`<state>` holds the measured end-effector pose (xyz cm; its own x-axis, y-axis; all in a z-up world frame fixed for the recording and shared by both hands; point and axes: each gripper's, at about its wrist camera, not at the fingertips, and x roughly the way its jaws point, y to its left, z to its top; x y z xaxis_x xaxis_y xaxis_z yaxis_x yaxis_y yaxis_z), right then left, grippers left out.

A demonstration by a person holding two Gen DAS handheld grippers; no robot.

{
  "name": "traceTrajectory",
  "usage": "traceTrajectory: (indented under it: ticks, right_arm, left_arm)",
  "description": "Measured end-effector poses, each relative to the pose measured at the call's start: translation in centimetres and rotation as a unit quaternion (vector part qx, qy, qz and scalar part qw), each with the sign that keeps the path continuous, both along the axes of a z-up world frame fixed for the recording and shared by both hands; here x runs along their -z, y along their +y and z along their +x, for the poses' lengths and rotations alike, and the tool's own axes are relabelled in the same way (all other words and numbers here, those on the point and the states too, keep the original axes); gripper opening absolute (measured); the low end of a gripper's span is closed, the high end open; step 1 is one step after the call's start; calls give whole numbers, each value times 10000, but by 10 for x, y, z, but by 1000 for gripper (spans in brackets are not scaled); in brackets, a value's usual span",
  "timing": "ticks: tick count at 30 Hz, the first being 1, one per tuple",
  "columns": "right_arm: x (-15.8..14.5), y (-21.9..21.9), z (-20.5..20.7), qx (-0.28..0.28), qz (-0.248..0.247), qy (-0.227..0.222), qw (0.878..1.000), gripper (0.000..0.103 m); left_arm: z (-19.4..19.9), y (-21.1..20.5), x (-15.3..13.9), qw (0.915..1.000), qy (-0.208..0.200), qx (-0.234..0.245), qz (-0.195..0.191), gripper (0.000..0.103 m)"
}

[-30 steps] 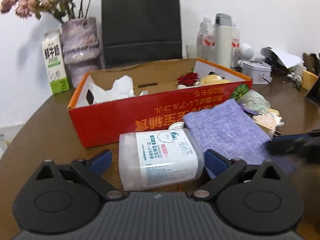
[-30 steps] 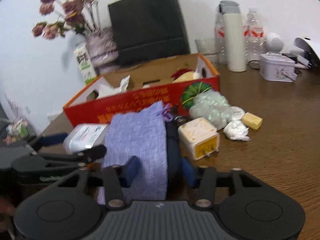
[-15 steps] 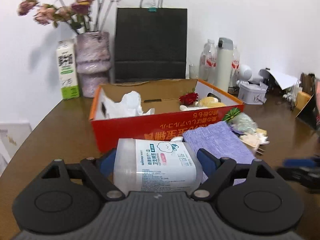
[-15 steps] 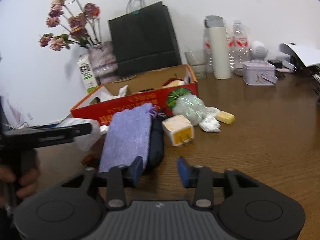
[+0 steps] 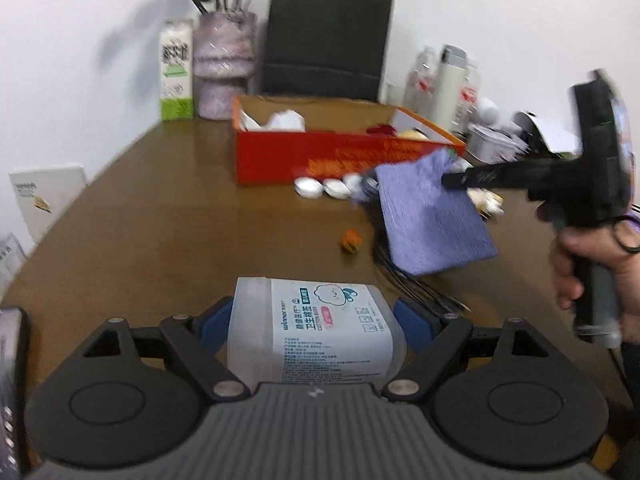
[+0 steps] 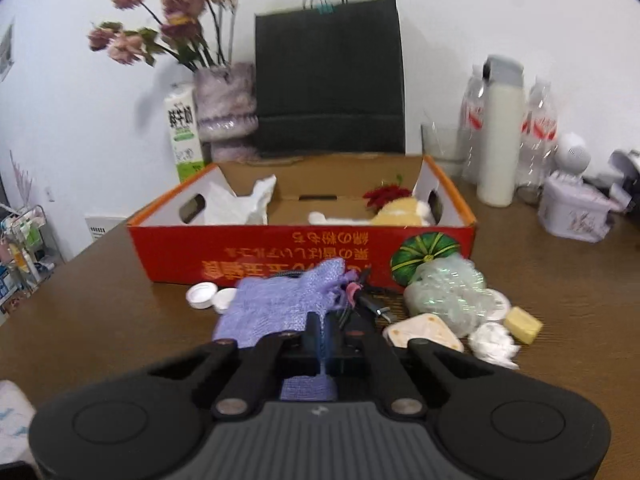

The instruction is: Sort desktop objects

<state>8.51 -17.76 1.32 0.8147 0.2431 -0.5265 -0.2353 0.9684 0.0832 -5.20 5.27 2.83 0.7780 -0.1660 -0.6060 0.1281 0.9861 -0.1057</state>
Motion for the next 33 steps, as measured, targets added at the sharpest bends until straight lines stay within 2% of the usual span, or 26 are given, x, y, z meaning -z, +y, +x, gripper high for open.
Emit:
traceTrajectory:
  ticks: [4,8,10,11,12,13,14,15,16,17,18,20,22,25,27,28,29,30,31,32,33]
  right_arm:
    - [-20,-19,-56,-93,-20,-192,9998,1]
    - [-26,-60,-110,-387,471,224,9979,1]
    - [-20,-76,-129,-459,465,535,9964,5]
    - [-16,-83,-138,-431,383,666,9961,9]
    - [-12,-88,-145,-335,296,779,9960,19]
    - [-7,-94,-151,-104,257,876,9958,38]
    - [-2,-97,-154,80,275,953,9950,48]
    - [1,-100,-157,243,320,1009,9941,65]
    - [4,-100,-160,355,410,1024,9933,73]
    - [7,-99,-160,386,517,1031,9926,75]
    - [9,-98,-159,369,672,1035,9917,84]
    - [12,-95,-149,380,968,993,9896,90]
    - [17,-87,-130,542,955,978,9891,90]
    - [24,-66,-101,1030,244,928,9900,89]
    - [30,-55,-88,981,-11,829,9917,87]
    - [33,-49,-85,855,-109,744,9935,71]
    - [35,-43,-85,626,-245,644,9957,60]
    - [34,-38,-87,355,-346,547,9973,42]
    - [33,-37,-91,112,-276,555,9980,34]
    - [29,-38,-95,-37,-114,618,9980,34]
    - [25,-43,-101,-133,135,635,9978,44]
  left_arm:
    - [-12,-12,6,9994,71,325,1,86]
    - [-28,-28,10,9970,-16,769,87,87]
    - [-33,-34,14,9967,-123,782,156,87]
    - [-34,-35,16,9970,-122,742,159,88]
    - [-34,-36,17,9973,-86,714,156,89]
    - [-33,-37,19,9976,-39,680,140,89]
    - [-33,-38,20,9978,17,650,134,91]
    - [-31,-39,20,9978,39,654,139,92]
    - [-32,-40,21,9976,26,668,153,96]
    - [-32,-40,22,9977,9,647,185,96]
    - [-31,-41,23,9978,-4,629,203,97]
    - [-29,-41,27,9982,46,551,232,96]
    - [-25,-40,30,9987,106,448,222,96]
    - [-22,-38,31,9990,177,379,139,96]
    - [-21,-38,33,9990,178,375,143,96]
    - [-21,-39,34,9990,156,361,196,96]
    - [-21,-40,34,9989,141,351,270,96]
    - [-21,-41,35,9988,130,347,326,96]
    - [-22,-41,35,9987,123,349,351,96]
    - [-22,-40,35,9987,118,349,339,96]
    - [-22,-39,35,9989,117,338,312,96]
